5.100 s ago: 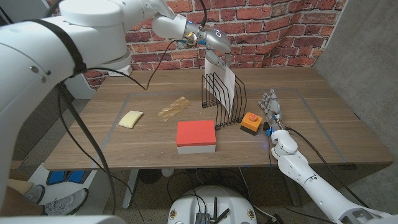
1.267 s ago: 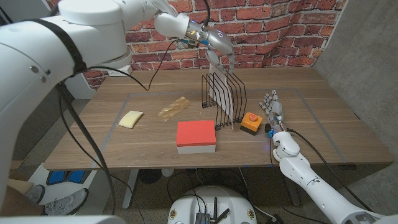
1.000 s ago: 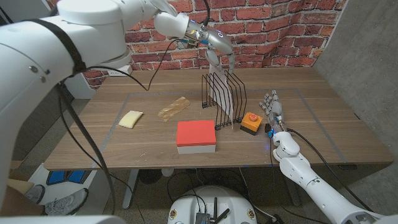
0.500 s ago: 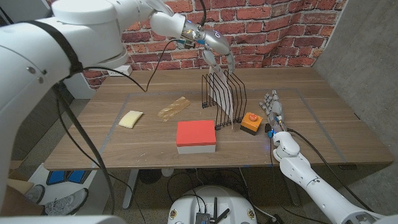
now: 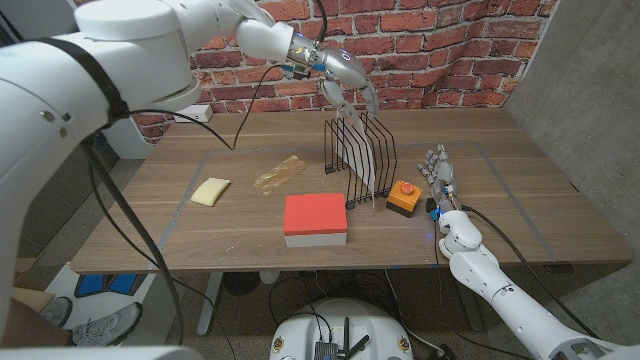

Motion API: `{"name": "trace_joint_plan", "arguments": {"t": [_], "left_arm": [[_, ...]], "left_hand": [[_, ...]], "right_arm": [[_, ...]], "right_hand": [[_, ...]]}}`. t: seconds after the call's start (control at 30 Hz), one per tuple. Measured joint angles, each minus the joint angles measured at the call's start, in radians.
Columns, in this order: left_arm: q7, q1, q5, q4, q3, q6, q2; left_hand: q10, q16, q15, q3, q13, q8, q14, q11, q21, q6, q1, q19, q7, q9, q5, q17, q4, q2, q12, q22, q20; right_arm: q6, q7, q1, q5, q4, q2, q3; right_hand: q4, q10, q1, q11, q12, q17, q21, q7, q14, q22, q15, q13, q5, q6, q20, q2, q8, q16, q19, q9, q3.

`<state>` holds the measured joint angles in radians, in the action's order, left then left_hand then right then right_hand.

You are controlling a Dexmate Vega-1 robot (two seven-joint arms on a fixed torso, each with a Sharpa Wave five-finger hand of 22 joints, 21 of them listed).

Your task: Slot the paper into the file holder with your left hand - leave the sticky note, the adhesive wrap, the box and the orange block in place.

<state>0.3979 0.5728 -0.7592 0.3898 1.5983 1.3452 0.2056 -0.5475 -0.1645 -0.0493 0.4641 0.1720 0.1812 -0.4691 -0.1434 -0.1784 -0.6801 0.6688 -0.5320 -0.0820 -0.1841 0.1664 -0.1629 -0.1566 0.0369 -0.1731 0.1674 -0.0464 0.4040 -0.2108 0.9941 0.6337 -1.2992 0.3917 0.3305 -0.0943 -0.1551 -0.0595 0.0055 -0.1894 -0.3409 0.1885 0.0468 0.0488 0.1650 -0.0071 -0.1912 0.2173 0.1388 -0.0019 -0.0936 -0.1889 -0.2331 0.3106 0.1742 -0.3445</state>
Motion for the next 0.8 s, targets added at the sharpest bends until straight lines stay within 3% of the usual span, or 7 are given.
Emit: {"name": "trace_joint_plan", "arguments": {"t": [0.3, 0.53, 0.8], "left_arm": [[-0.027, -0.026, -0.004, 0.040, -0.075, 0.006, 0.036], [-0.138, -0.068, 0.024, 0.116, -0.174, -0.008, 0.089], [-0.296, -0.149, 0.077, 0.256, -0.326, -0.058, 0.164]], "left_hand": [[0.014, 0.000, 0.006, -0.011, 0.000, 0.000, 0.007, 0.008, 0.000, 0.011, -0.012, 0.007, 0.000, 0.000, 0.000, 0.000, 0.006, -0.001, 0.000, 0.000, -0.004], [0.029, 0.000, 0.001, -0.021, 0.000, 0.000, 0.023, 0.012, 0.000, 0.019, -0.023, 0.021, -0.003, 0.000, 0.000, -0.002, 0.008, -0.004, 0.000, 0.000, 0.000], [0.034, 0.000, 0.006, -0.026, 0.000, 0.000, 0.028, 0.017, 0.000, 0.022, -0.029, 0.021, 0.000, 0.000, 0.000, 0.000, 0.013, -0.011, 0.000, 0.000, 0.000]], "right_arm": [[0.003, -0.001, 0.004, 0.000, -0.003, 0.000, 0.000], [0.004, 0.001, 0.010, 0.000, -0.006, 0.003, -0.001], [0.007, 0.009, 0.015, 0.002, -0.012, 0.008, -0.002]], "right_hand": [[0.000, 0.000, 0.000, 0.000, 0.000, 0.000, 0.000, 0.000, 0.000, 0.000, 0.000, 0.000, 0.000, 0.000, 0.000, 0.000, 0.000, 0.000, 0.000, 0.000, 0.000], [0.000, 0.000, 0.000, 0.000, 0.000, 0.000, 0.000, 0.000, 0.000, 0.000, 0.000, 0.000, 0.000, 0.000, 0.000, 0.000, 0.000, 0.000, 0.000, 0.000, 0.000], [0.000, 0.000, 0.000, 0.000, 0.000, -0.001, 0.000, 0.000, 0.000, 0.000, 0.000, 0.000, 0.000, 0.000, 0.000, 0.000, 0.000, 0.000, 0.000, 0.000, 0.000]]}}
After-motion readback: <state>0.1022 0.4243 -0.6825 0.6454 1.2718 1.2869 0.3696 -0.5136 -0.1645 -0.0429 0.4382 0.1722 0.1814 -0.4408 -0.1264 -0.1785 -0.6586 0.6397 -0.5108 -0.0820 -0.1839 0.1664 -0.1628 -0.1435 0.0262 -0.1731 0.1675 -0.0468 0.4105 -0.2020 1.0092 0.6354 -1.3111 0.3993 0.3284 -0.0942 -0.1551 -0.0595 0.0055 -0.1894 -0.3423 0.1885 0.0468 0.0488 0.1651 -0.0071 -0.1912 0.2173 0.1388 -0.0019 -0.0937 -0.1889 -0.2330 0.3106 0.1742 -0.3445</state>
